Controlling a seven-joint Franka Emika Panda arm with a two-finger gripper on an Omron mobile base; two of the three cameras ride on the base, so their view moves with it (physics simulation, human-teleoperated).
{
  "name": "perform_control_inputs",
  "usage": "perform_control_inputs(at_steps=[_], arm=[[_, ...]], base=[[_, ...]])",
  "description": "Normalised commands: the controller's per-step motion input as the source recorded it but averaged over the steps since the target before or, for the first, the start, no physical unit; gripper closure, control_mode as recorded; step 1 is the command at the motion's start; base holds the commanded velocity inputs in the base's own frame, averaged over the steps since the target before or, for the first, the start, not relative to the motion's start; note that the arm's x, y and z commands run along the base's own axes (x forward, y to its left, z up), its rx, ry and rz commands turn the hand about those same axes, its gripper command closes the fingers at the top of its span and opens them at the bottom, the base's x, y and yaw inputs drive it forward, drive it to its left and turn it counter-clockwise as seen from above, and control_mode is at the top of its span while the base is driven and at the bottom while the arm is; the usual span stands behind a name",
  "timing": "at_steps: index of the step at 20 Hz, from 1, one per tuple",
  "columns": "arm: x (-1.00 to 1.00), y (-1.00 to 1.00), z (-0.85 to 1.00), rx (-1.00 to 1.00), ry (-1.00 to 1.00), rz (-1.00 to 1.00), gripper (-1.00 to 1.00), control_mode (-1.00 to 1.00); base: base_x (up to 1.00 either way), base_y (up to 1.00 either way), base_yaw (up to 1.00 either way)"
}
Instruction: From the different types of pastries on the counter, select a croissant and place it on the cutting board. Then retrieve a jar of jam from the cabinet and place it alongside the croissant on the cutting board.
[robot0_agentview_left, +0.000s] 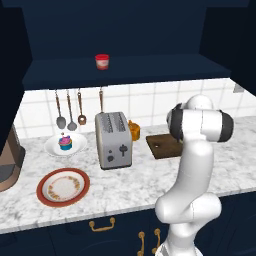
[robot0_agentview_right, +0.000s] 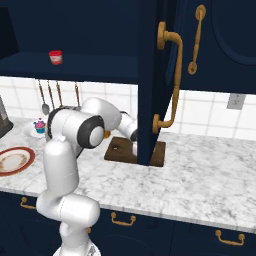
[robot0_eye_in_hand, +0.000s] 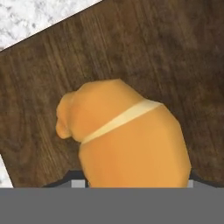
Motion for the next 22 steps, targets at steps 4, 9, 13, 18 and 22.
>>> perform_control_inputs(at_steps=[4,9,13,18,22], arm=[[0.31,-0.09,0.00,0.00,0.00,0.00,-1.00,-1.00],[0.07,-0.20,0.09,0.00,-0.07,0.00,-1.00,-1.00],[-0.27,-0.21,0.45,0.00,-0.25,0.00,-1.00,-1.00],[-0.29,-0.07,0.56,-0.03,-0.34,0.02,-1.00,-1.00],[-0.61,0.35,0.29,-0.21,-0.51,0.29,-1.00,-1.00]], base=[[0.00,0.00,0.00],[0.00,0.00,0.00],[0.00,0.00,0.00],[0.00,0.00,0.00],[0.00,0.00,0.00]])
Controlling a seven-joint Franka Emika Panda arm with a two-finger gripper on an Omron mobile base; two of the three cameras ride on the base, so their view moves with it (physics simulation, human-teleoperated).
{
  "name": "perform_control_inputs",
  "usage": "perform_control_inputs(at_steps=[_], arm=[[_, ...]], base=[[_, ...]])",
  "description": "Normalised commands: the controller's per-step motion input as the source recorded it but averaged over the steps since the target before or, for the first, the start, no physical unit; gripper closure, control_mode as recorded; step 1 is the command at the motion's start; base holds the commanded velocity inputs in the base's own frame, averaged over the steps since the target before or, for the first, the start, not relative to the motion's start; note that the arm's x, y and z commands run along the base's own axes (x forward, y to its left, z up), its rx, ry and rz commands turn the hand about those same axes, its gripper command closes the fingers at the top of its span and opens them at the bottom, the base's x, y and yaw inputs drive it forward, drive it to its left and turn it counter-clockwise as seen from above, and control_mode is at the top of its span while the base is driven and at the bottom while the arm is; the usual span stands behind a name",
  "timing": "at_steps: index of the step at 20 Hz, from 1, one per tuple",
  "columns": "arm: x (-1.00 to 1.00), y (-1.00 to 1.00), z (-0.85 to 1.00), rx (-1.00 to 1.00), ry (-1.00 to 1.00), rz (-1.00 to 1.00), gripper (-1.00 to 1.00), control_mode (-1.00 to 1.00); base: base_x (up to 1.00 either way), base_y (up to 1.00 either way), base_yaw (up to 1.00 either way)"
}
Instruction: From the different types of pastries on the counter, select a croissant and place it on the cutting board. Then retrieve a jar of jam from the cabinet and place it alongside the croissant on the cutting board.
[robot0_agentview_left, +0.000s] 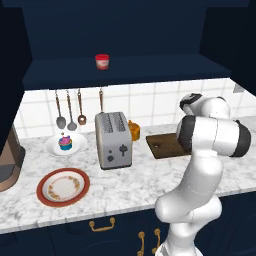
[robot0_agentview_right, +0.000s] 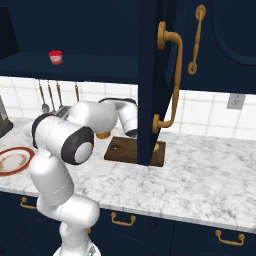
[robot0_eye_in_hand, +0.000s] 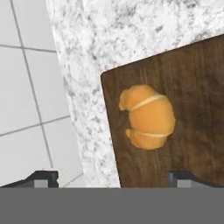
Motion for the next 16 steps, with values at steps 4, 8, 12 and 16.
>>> perform_control_inputs(at_steps=[4,8,12,16], arm=[[-0.28,0.58,0.43,-0.32,-0.53,0.48,-1.00,-1.00],[-0.28,0.55,0.51,-0.35,-0.56,0.48,-1.00,-1.00],[-0.24,0.45,0.88,-0.34,-0.61,0.46,-1.00,-1.00],[-0.31,0.26,0.70,-0.25,-0.50,0.36,-1.00,-1.00]], base=[[0.00,0.00,0.00],[0.00,0.00,0.00],[0.00,0.00,0.00],[0.00,0.00,0.00]])
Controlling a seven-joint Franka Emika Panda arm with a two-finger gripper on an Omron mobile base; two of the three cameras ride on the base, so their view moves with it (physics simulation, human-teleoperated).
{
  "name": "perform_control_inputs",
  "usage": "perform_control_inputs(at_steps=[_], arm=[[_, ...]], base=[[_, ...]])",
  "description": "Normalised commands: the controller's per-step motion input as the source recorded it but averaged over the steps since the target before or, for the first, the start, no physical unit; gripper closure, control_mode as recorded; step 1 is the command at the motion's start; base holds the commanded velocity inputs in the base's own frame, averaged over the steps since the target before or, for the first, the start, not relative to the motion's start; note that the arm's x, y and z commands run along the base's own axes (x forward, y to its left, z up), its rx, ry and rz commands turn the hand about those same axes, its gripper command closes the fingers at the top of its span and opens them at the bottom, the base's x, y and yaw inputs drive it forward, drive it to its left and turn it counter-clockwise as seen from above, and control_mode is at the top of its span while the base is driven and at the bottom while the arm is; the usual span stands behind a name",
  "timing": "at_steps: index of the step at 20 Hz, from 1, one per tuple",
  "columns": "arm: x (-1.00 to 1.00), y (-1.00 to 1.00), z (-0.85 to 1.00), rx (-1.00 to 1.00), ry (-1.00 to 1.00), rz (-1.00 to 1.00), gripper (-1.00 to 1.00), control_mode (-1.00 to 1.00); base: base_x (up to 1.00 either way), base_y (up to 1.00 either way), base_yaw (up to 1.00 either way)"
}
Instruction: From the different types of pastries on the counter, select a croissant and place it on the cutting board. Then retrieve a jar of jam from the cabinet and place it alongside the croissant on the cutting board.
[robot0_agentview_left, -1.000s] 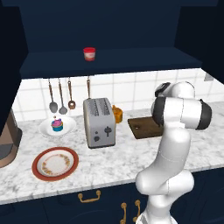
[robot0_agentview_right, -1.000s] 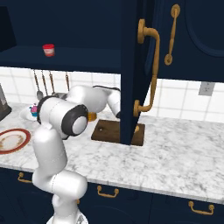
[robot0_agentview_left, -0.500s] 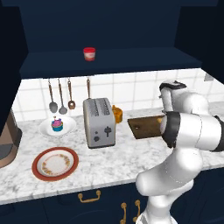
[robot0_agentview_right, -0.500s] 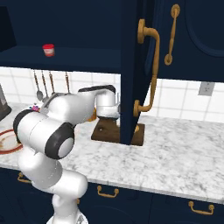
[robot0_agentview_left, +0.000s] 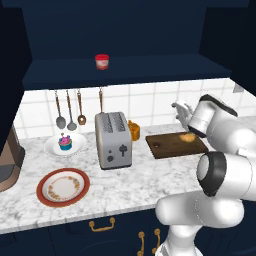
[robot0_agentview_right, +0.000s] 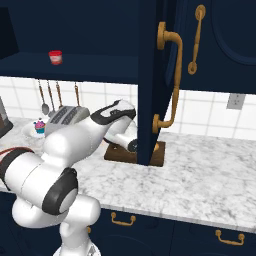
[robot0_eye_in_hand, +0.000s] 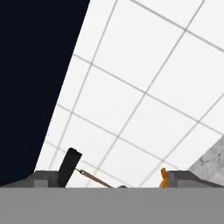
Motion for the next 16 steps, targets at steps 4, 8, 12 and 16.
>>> perform_control_inputs(at_steps=[4,8,12,16], arm=[[0.00,0.00,0.00,0.00,0.00,0.00,-1.00,-1.00],[-0.01,0.06,0.50,-0.01,-0.23,0.13,-1.00,-1.00],[-0.01,0.09,1.00,-0.09,-0.55,0.27,-1.00,-1.00],[-0.08,0.05,1.00,-0.15,-0.53,0.24,-1.00,-1.00]], base=[[0.00,0.00,0.00],[0.00,0.00,0.00],[0.00,0.00,0.00],[0.00,0.00,0.00]])
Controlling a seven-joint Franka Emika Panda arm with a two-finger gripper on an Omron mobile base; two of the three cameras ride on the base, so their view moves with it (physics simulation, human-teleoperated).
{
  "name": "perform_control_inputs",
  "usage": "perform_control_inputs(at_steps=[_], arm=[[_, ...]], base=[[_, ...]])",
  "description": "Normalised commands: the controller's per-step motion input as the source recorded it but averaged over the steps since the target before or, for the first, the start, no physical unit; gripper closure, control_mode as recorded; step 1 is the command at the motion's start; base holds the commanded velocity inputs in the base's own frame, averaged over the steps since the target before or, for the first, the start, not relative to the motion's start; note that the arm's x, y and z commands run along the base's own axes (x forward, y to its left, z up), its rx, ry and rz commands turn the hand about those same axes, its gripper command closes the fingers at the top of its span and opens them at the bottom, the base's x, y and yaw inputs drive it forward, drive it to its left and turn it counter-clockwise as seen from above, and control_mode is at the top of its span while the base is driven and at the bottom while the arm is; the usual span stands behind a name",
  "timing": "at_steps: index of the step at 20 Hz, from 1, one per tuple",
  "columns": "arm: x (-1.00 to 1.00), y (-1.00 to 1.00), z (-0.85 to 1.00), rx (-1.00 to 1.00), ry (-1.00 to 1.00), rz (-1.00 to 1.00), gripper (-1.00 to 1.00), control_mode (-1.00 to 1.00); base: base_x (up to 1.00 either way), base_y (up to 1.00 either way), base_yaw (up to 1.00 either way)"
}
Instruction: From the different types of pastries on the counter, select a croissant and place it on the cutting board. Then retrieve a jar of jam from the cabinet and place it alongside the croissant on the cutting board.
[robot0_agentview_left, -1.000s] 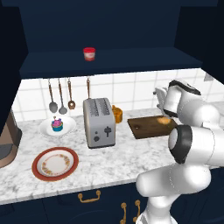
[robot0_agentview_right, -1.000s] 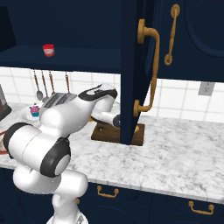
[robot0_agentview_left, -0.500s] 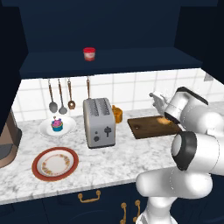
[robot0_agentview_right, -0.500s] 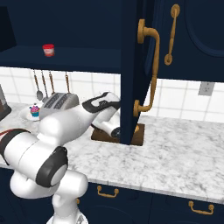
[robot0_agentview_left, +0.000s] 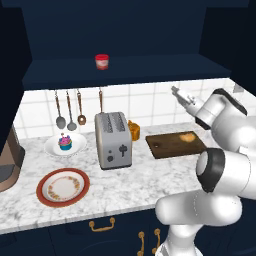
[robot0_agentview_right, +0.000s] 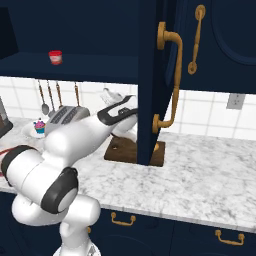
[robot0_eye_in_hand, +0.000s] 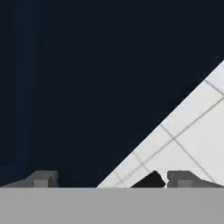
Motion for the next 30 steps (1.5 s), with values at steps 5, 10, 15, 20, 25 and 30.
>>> perform_control_inputs(at_steps=[5,10,15,20,25,30], arm=[[-0.19,0.05,1.00,-0.19,-0.48,0.16,-1.00,-1.00],[-0.27,0.10,1.00,-0.22,-0.50,0.15,-1.00,-1.00],[-0.41,0.11,0.80,-0.16,-0.39,0.07,-1.00,-1.00],[-0.39,0.00,0.07,-0.01,-0.05,0.01,-1.00,-1.00],[-1.00,0.00,0.01,-0.03,-0.12,0.00,-1.00,-1.00],[-1.00,0.00,0.73,-0.12,-0.31,0.00,-1.00,-1.00]], base=[[0.00,0.00,0.00],[0.00,0.00,0.00],[0.00,0.00,0.00],[0.00,0.00,0.00],[0.00,0.00,0.00],[0.00,0.00,0.00]])
